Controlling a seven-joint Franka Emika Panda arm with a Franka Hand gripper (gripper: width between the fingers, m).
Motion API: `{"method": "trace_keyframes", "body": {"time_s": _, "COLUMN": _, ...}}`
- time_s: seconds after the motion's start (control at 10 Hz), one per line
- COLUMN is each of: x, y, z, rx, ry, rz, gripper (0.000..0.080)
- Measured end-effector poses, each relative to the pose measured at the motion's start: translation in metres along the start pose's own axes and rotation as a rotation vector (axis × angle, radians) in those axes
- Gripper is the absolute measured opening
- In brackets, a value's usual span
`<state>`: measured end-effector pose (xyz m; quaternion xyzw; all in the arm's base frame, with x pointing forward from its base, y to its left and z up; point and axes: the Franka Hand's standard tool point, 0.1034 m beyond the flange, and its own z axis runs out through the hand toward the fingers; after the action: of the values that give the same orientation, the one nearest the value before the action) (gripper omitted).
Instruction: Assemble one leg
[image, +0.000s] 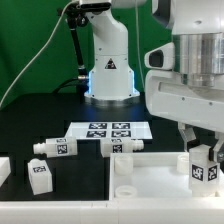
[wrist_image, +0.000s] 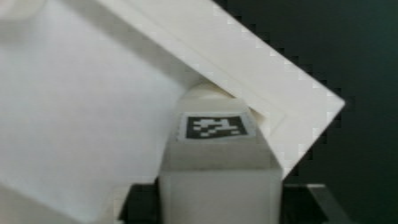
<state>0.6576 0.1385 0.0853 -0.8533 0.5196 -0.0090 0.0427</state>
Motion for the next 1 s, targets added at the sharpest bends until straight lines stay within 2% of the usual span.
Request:
{"method": "trace_keyframes", "body": {"time_s": 0.2, "x": -0.0011, "y": -0.0021, "z": 0.0005, "rx": -0.021, "ry": -0.01, "rz": 0.082, "gripper": 0.0281}}
{"method": "trace_keyframes", "body": {"time_s": 0.4, "x": -0.0011, "y": -0.0017, "z": 0.0012, "rx": -0.022, "ry": -0.012, "rz": 0.09, "gripper": 0.0282}}
{"method": "trace_keyframes", "body": {"time_s": 0.5, "x": -0.0011, "y": -0.0016, "z": 0.0014, "rx": -0.022, "ry": -0.012, "rz": 0.065, "gripper": 0.0492}}
{"method": "trace_keyframes", "body": {"time_s": 0.6, "x": -0.0019, "y": -0.0016, "z": 0.0014, "rx": -0.023, "ry": -0.012, "rz": 0.061, "gripper": 0.0492}}
{"method": "trace_keyframes", "body": {"time_s": 0.7, "x": -0.0054, "y": -0.0015, "z": 0.001, "rx": -0.033, "ry": -0.002, "rz": 0.012, "gripper": 0.0615}}
{"method": "trace_keyframes", "body": {"time_s": 1.0, "x": -0.0102, "y": -0.003, "z": 0.0004, "rx": -0.051, "ry": 0.024, "rz": -0.341, "gripper": 0.0648}}
